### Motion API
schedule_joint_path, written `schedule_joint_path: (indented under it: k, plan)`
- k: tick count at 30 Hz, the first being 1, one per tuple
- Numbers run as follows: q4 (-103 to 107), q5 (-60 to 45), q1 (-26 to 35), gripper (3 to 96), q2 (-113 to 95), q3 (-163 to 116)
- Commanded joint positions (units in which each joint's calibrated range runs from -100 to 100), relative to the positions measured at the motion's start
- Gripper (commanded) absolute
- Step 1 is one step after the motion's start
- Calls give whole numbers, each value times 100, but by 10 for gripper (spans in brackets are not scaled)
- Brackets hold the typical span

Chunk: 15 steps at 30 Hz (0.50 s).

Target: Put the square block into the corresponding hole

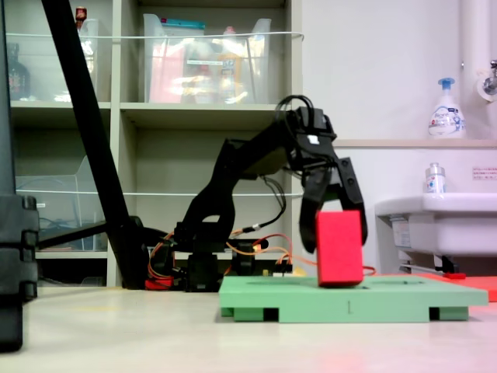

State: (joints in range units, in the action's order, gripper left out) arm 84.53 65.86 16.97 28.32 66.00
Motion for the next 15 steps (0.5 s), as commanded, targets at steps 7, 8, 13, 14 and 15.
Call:
schedule_joint_path:
  k: [7,8,13,14,15]
  plan:
    - [-398,83,107,342,101,439]
    - [-398,103,103,342,171,439]
    - [-466,103,93,368,674,439]
    - [-514,107,88,384,786,439]
    - [-581,103,83,404,869,439]
